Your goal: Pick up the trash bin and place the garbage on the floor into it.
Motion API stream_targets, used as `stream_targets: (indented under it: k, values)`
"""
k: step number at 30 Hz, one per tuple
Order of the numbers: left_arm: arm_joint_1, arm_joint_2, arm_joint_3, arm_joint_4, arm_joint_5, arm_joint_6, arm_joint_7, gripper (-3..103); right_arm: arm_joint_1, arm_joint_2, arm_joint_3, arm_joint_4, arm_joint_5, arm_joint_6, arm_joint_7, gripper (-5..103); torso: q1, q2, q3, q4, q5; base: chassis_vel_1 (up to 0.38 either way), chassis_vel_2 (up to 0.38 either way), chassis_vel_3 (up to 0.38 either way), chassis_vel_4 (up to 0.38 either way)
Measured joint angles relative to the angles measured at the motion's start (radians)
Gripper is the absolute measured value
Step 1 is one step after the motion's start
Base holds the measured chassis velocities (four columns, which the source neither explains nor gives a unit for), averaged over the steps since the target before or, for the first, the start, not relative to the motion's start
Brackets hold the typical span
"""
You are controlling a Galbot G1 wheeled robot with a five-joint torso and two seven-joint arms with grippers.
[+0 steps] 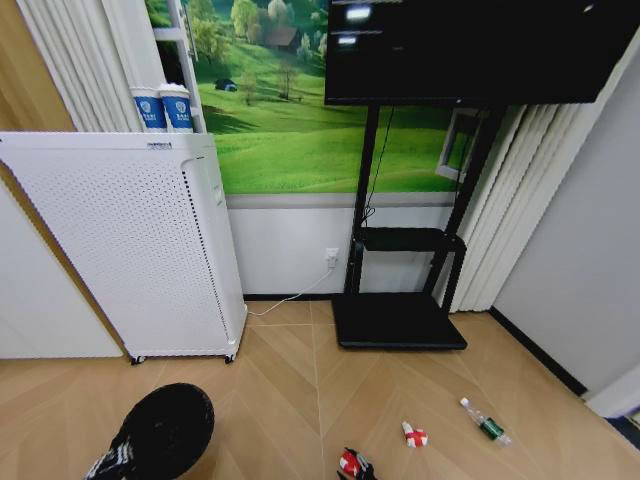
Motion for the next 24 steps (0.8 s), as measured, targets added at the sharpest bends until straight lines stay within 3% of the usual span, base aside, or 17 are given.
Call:
stream_targets:
  k: [4, 7, 8, 10, 12, 15, 24]
  values:
    - [0.004, 0.002, 0.001, -0.005, -0.006, -0.005, 0.009, 8, 0.005, -0.023, 0.024, -0.019, 0.001, 0.009, -0.025, 44, 0.000, 0.000, 0.000, 0.0002, -0.0002, 0.000, 0.000, 0.000, 0.000]
    - [0.006, 0.004, 0.000, -0.012, -0.011, -0.008, 0.013, 8, -0.005, -0.052, 0.044, -0.012, -0.002, 0.013, -0.028, 39, 0.000, 0.000, 0.000, 0.0000, -0.0001, 0.000, 0.000, 0.000, 0.000]
    - [0.006, 0.006, 0.000, -0.014, -0.014, -0.009, 0.015, 8, -0.012, -0.067, 0.055, -0.008, -0.005, 0.016, -0.032, 32, 0.000, 0.000, 0.000, -0.0001, -0.0002, 0.000, 0.000, 0.000, 0.000]
    - [0.005, 0.007, 0.000, -0.014, -0.015, -0.010, 0.017, 8, -0.019, -0.075, 0.064, -0.005, -0.007, 0.017, -0.033, 35, 0.000, 0.000, 0.000, -0.0002, -0.0003, 0.000, 0.000, 0.000, 0.000]
    - [0.002, 0.009, 0.003, -0.014, -0.017, -0.011, 0.023, 8, -0.035, -0.085, 0.085, -0.003, -0.011, 0.020, -0.036, 46, 0.000, 0.000, 0.000, -0.0002, -0.0002, 0.000, 0.000, 0.000, 0.000]
    - [0.003, 0.009, 0.008, -0.015, -0.018, -0.011, 0.026, 8, -0.052, -0.081, 0.107, -0.006, -0.012, 0.026, -0.042, 41, 0.000, 0.000, 0.000, 0.0000, -0.0003, 0.000, 0.000, 0.000, 0.000]
    - [0.010, 0.015, 0.006, -0.030, -0.020, -0.017, 0.034, 8, -0.075, -0.069, 0.139, -0.004, -0.016, 0.044, -0.057, 6, 0.000, 0.000, 0.000, -0.0001, 0.0002, 0.000, 0.000, 0.000, 0.000]
